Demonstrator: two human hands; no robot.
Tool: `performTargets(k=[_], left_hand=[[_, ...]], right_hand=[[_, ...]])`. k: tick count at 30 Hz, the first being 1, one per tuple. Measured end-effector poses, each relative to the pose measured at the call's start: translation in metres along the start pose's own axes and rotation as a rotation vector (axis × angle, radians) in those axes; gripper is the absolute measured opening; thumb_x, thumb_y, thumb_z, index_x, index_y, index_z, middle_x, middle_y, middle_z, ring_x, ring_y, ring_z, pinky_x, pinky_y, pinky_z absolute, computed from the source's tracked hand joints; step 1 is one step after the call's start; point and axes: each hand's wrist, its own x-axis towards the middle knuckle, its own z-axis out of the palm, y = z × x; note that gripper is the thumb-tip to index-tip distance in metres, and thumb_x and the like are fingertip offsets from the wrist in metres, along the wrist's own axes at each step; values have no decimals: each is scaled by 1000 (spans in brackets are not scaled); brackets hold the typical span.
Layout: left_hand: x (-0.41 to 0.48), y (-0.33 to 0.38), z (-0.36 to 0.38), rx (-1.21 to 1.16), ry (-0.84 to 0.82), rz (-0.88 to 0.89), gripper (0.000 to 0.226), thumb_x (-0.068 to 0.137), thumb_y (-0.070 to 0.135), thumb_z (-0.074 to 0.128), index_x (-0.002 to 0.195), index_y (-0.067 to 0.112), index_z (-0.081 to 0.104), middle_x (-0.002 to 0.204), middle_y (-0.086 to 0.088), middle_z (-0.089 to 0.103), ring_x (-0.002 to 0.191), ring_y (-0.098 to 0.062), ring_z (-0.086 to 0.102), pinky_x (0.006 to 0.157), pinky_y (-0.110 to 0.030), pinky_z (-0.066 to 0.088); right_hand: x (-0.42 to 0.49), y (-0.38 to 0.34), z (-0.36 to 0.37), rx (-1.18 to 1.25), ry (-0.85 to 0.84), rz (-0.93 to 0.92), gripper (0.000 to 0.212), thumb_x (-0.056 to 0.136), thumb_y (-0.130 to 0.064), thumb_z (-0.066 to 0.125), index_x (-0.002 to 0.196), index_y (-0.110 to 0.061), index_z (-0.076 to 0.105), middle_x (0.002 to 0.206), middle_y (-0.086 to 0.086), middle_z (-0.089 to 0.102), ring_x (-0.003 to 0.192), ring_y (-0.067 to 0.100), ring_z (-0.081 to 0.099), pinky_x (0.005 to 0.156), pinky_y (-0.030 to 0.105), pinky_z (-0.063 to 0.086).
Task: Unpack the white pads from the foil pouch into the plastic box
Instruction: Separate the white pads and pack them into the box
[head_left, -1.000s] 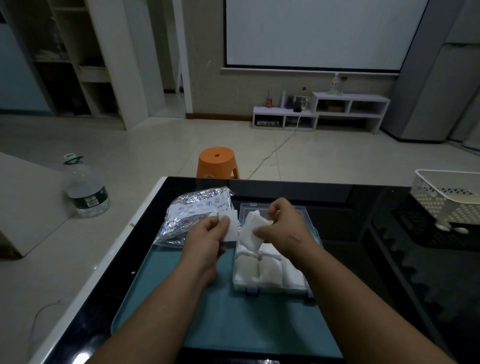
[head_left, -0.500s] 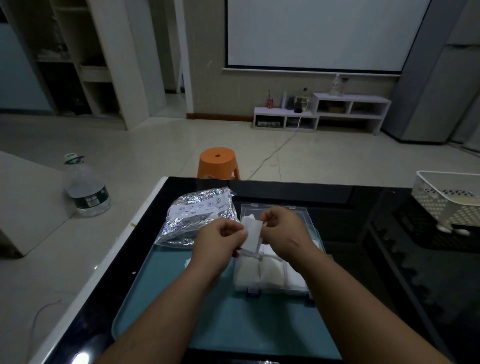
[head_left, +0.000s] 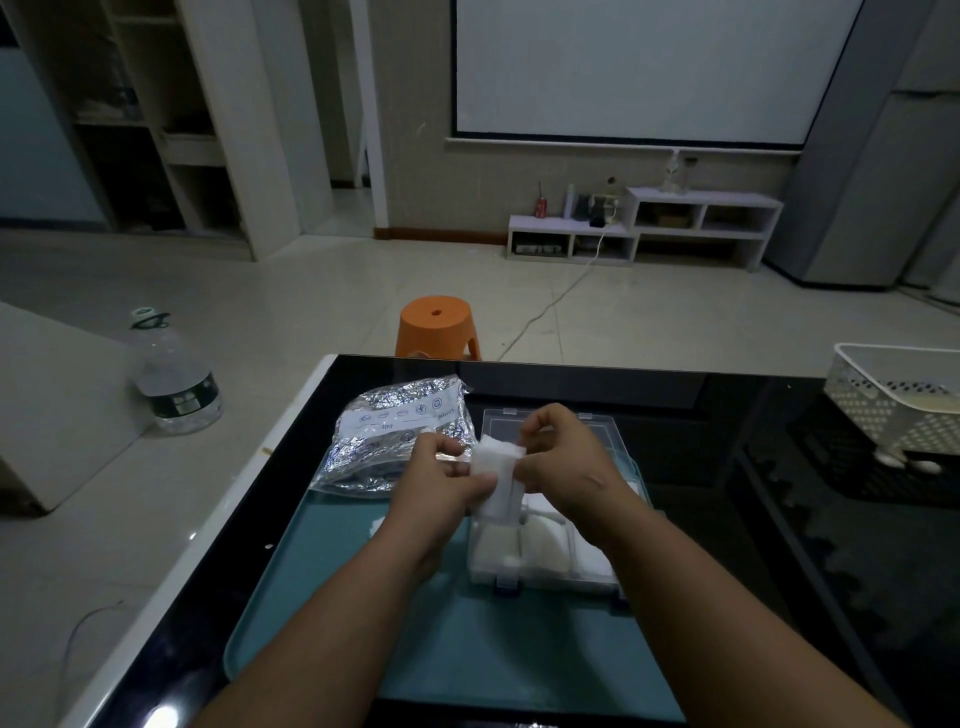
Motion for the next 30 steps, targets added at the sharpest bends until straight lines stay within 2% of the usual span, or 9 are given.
performTargets(k=[2, 5, 11, 15, 20, 22, 26, 28, 30], left_hand=[[0, 0, 0, 28, -21, 4, 38, 80, -10, 65, 94, 19, 45, 84, -10, 58, 73, -22, 59, 76, -43, 53], [0, -1, -1, 107, -41, 24, 40, 78, -7, 67, 96, 22, 46, 90, -16, 65, 81, -28, 64, 75, -45, 55], [0, -2, 2, 37, -34, 19, 36, 82, -6, 65, 101, 20, 48, 99, -20, 64, 85, -33, 66, 72, -46, 56], [3, 5, -4, -200, 55, -53, 34, 80, -13, 64, 97, 14, 51, 86, -16, 66, 71, -27, 66, 57, -32, 56], [4, 5, -7, -299, 50, -123, 25, 84, -6, 64, 97, 14, 54, 79, -12, 68, 60, -21, 66, 49, -25, 52], [5, 5, -5, -349, 16, -143, 10, 90, 13, 62, 99, 12, 58, 80, -10, 70, 64, -20, 65, 59, -28, 54], [7, 4, -7, -511, -129, -300, 70, 78, 66, 49, 107, 6, 66, 102, -18, 69, 93, -30, 63, 99, -46, 42], [6, 4, -8, -580, -194, -341, 73, 73, 64, 54, 112, 3, 64, 100, -18, 67, 92, -30, 62, 103, -49, 40], [3, 5, -6, -601, -199, -326, 47, 78, 40, 61, 103, 0, 64, 93, -17, 65, 80, -25, 63, 87, -43, 50]], right_hand=[[0, -1, 0, 109, 0, 33, 26, 83, 7, 58, 93, -17, 52, 105, 11, 58, 96, 28, 61, 73, 38, 59], [-1, -3, 0, 173, 11, 74, 4, 93, -13, 58, 95, -11, 59, 102, 14, 62, 90, 30, 66, 67, 35, 60], [-1, -1, -4, 106, -85, 170, 26, 91, -35, 65, 100, -10, 67, 98, 11, 68, 90, 26, 67, 73, 35, 56], [-1, -2, -4, -2, -176, 192, 18, 87, -17, 69, 104, -11, 66, 100, 10, 69, 90, 22, 67, 78, 33, 56], [-5, -5, -1, 5, -197, 178, 17, 91, -11, 64, 107, -14, 59, 100, 11, 66, 82, 19, 68, 68, 29, 57], [-7, -6, -1, 130, -179, 214, 25, 89, -5, 64, 108, -15, 51, 102, 17, 64, 78, 24, 70, 63, 28, 59], [-11, -8, 0, 226, -223, 225, 30, 89, 1, 63, 106, -13, 42, 99, 22, 62, 71, 26, 68, 60, 27, 56], [-12, -8, 1, 250, -247, 218, 30, 88, 2, 63, 102, -14, 40, 101, 23, 62, 73, 27, 69, 61, 26, 56], [-13, -8, 4, 233, -250, 198, 28, 88, -2, 65, 97, -13, 40, 98, 19, 64, 69, 23, 69, 59, 26, 56]])
